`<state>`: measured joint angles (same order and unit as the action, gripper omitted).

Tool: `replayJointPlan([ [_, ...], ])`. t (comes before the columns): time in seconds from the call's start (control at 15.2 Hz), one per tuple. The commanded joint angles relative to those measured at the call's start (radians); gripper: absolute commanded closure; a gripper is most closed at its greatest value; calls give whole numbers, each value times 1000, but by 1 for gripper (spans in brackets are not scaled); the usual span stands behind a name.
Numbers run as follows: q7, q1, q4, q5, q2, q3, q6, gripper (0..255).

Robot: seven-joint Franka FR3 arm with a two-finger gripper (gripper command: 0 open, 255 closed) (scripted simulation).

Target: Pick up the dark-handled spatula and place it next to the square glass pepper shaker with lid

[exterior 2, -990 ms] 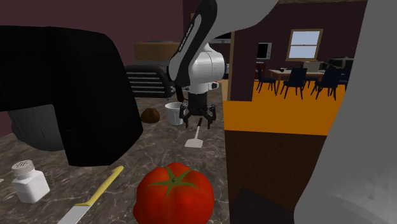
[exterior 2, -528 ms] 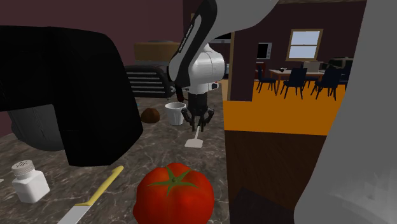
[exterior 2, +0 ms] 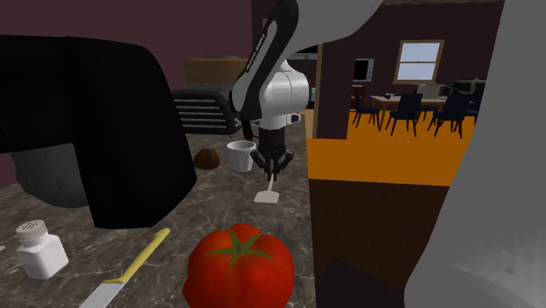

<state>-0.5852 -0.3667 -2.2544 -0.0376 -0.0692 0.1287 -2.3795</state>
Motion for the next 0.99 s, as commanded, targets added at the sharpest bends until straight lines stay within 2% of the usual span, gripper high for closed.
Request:
replayJointPlan([
  [0.0, 0, 0, 4, -1, 8, 0, 13, 255],
  [0.92, -3, 2, 92, -11, 106, -1, 198, 255],
])
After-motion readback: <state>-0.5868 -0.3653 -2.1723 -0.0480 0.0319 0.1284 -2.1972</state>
